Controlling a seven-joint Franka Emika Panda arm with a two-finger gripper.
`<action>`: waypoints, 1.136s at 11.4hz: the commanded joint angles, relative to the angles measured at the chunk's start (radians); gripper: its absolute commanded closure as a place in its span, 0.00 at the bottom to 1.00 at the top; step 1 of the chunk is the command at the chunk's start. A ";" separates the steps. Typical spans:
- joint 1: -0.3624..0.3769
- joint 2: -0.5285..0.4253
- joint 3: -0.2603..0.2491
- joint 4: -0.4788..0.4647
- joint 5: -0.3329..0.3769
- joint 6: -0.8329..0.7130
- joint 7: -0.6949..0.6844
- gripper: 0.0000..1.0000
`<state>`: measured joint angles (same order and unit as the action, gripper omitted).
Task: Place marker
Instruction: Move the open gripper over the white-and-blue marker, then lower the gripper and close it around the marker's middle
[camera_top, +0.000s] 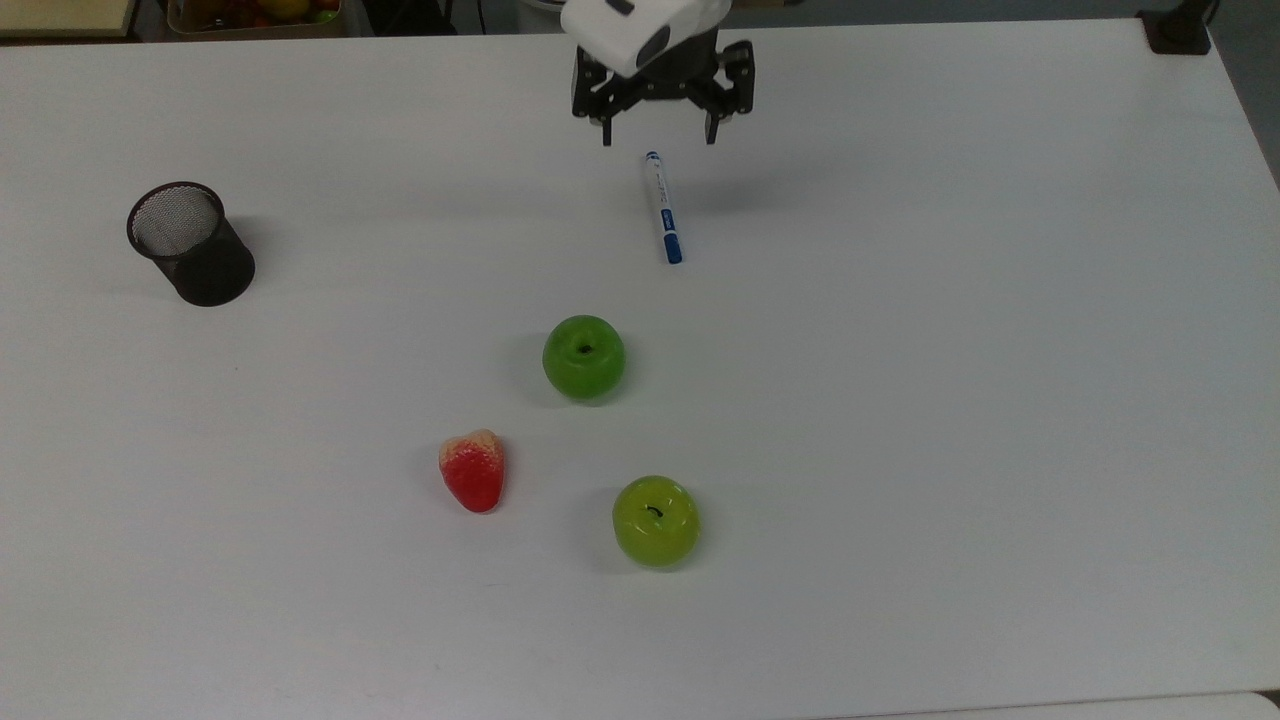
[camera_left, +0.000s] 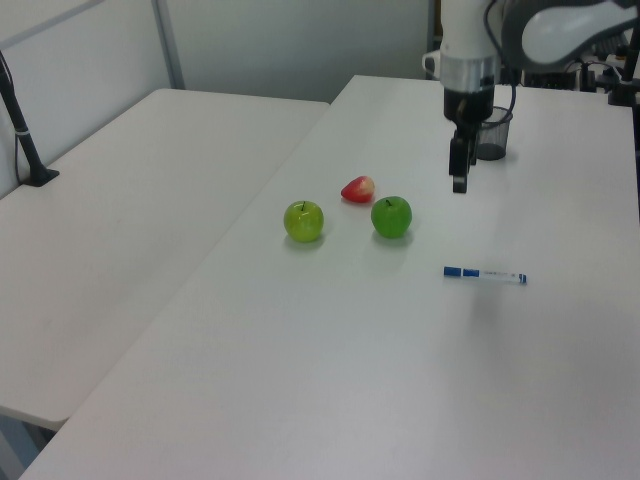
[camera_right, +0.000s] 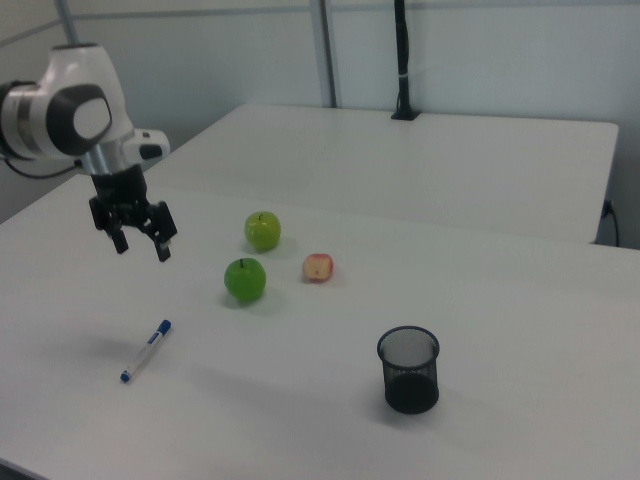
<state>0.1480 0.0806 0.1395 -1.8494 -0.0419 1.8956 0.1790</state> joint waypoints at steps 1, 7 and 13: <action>0.001 0.008 0.000 -0.131 -0.009 0.140 0.000 0.00; 0.028 0.096 0.000 -0.237 -0.047 0.298 0.014 0.00; 0.027 0.151 0.000 -0.241 -0.052 0.362 0.014 0.22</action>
<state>0.1675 0.2282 0.1412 -2.0762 -0.0749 2.2195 0.1788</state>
